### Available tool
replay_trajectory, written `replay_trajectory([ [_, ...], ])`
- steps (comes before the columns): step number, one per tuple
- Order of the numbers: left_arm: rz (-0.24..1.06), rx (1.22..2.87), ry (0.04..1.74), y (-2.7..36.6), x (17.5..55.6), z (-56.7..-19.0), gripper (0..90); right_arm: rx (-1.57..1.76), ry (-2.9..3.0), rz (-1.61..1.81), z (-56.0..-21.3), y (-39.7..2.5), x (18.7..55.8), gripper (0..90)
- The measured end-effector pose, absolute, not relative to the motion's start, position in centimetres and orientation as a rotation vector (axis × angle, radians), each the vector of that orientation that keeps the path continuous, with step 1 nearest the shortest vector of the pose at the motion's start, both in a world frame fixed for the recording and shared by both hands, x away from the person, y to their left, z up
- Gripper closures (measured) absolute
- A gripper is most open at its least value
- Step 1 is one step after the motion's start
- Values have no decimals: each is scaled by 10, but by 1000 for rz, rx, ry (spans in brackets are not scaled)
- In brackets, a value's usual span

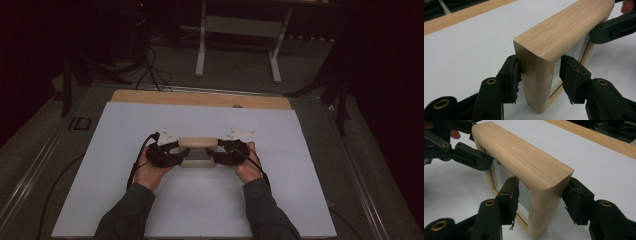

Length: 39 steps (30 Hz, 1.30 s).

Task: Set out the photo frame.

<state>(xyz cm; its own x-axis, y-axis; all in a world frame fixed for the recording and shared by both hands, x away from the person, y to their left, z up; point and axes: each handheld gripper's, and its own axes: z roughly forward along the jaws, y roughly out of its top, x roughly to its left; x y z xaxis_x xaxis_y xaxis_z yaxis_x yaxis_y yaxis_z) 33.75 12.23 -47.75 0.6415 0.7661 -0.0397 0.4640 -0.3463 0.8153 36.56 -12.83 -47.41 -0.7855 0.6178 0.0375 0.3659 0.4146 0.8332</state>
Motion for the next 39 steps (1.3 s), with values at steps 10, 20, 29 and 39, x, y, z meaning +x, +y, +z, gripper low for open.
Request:
replay_trajectory([
  [10, 414, 1999, 930, 123, 345, -479, 514, 881, 2391, 1299, -474, -131, 367, 476],
  [20, 390, 1993, 938, 124, 349, -479, 505, 892, 2391, 1300, -475, -133, 369, 470],
  [29, 390, 2007, 968, 124, 351, -482, 500, 900, 2408, 1283, -479, -134, 369, 448],
  [39, 375, 2002, 983, 124, 351, -482, 500, 906, 2403, 1284, -479, -135, 369, 455],
])
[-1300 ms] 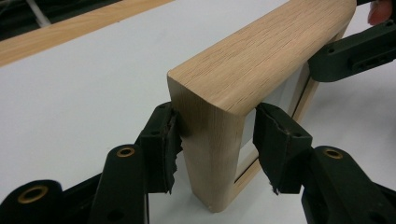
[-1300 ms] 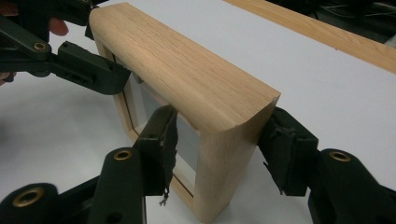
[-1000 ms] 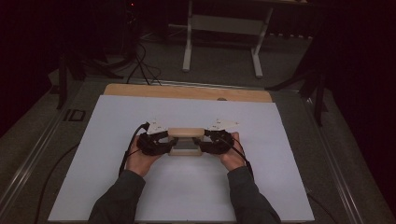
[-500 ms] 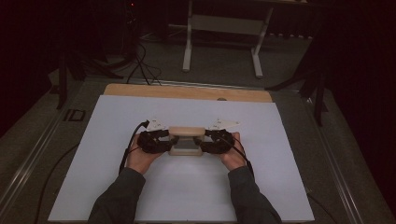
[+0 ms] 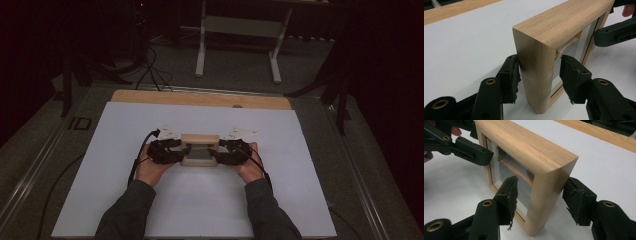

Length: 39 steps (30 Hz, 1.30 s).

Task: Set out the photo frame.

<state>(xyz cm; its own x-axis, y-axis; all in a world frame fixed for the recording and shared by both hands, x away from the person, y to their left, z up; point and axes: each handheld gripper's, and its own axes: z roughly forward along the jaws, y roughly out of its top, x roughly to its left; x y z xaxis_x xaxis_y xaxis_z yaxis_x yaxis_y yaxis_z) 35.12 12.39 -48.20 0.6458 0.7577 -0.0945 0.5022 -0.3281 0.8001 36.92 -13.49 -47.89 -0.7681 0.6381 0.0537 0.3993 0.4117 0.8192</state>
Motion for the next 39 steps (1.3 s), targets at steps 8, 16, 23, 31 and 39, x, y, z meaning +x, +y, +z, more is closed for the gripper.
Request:
replay_trajectory([
  [8, 355, 1998, 1010, 126, 353, -484, 491, 917, 2385, 1289, -476, -139, 370, 470],
  [16, 341, 1991, 1027, 127, 354, -486, 490, 942, 2376, 1266, -479, -138, 372, 503],
  [23, 332, 1990, 1034, 127, 355, -487, 488, 963, 2374, 1258, -480, -139, 373, 508],
  [31, 314, 1980, 1052, 131, 353, -488, 469, 970, 2373, 1250, -480, -143, 370, 496],
  [39, 347, 1966, 1065, 138, 344, -479, 461, 957, 2379, 1251, -479, -146, 364, 473],
])
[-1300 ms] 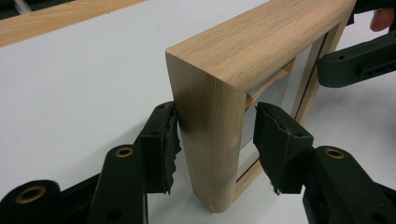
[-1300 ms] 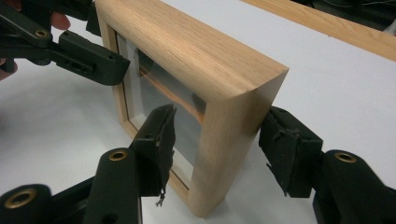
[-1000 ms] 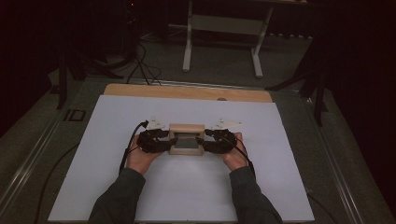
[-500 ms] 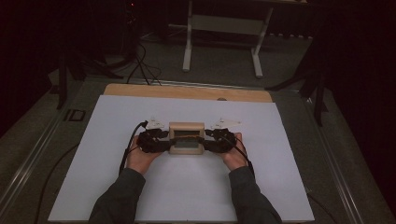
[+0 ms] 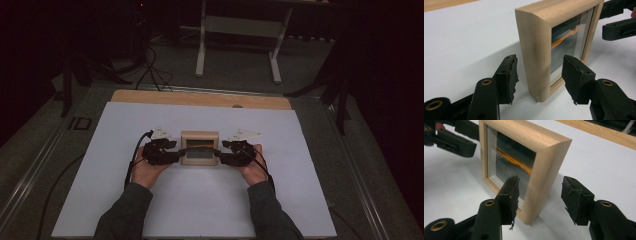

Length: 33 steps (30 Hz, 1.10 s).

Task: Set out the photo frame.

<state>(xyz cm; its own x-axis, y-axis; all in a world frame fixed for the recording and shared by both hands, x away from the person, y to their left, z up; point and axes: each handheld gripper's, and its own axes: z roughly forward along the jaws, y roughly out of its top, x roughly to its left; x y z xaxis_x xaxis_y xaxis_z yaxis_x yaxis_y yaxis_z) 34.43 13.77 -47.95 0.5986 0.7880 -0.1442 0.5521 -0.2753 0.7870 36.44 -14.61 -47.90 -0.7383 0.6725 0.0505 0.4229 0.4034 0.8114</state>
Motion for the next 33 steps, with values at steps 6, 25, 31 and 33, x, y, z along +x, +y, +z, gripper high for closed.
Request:
replay_trajectory([
  [6, 386, 1962, 1071, 145, 337, -472, 448, 946, 2378, 1247, -476, -150, 360, 465],
  [25, 439, 1961, 1125, 170, 318, -477, 445, 957, 2383, 1200, -478, -169, 346, 452],
  [31, 438, 1978, 1141, 176, 314, -483, 445, 970, 2390, 1182, -483, -178, 342, 446],
  [33, 439, 1983, 1153, 177, 313, -486, 445, 979, 2391, 1177, -485, -181, 341, 446],
])
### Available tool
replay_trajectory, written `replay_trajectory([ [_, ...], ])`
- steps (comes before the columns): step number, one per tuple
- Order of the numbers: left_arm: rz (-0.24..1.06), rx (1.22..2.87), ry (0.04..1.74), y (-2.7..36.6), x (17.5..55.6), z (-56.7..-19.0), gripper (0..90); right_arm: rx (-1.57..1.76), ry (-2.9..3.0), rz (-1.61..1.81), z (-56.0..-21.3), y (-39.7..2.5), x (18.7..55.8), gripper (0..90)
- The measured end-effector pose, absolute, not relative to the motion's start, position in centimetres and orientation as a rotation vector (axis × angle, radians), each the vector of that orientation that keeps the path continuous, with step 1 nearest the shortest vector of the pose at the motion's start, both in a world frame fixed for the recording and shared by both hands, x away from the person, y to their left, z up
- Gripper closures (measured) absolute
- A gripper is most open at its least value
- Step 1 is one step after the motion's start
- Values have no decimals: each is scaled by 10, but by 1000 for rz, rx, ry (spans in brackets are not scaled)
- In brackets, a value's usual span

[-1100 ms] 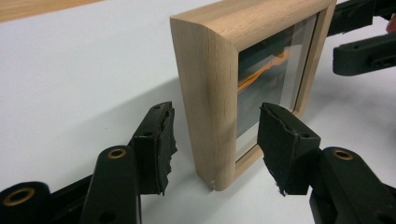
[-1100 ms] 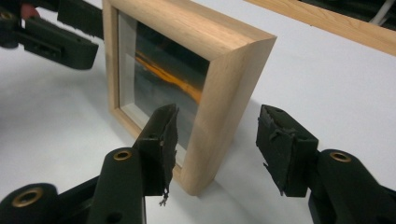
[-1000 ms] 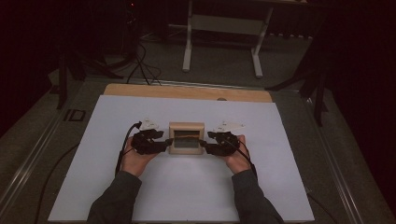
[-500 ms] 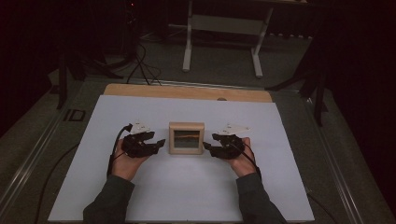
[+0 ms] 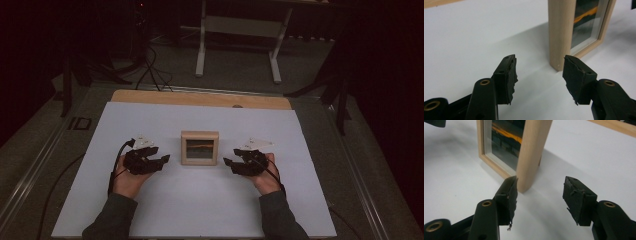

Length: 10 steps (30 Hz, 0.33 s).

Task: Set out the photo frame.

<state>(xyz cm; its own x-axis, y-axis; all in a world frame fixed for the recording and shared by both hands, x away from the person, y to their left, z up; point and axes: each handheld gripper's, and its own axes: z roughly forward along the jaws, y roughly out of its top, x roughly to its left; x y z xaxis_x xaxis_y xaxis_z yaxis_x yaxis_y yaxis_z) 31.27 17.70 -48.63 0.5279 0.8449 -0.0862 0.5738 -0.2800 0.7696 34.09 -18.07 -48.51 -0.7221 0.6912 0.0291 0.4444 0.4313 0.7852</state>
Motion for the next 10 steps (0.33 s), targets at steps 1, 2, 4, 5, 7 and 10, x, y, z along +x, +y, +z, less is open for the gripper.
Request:
replay_trajectory([
  [1, 439, 1990, 1156, 178, 312, -488, 445, 981, 2390, 1176, -486, -182, 340, 445],
  [2, 439, 1985, 1160, 179, 312, -489, 445, 986, 2391, 1174, -487, -184, 339, 445],
  [4, 442, 1991, 1169, 182, 311, -491, 445, 995, 2390, 1166, -489, -187, 337, 444],
  [5, 442, 1991, 1169, 182, 311, -491, 445, 995, 2390, 1166, -489, -187, 337, 444],
  [7, 442, 1993, 1185, 185, 308, -494, 445, 1006, 2389, 1150, -489, -194, 335, 443],
  [10, 454, 2008, 1195, 188, 306, -497, 445, 1017, 2383, 1134, -486, -201, 334, 442],
])
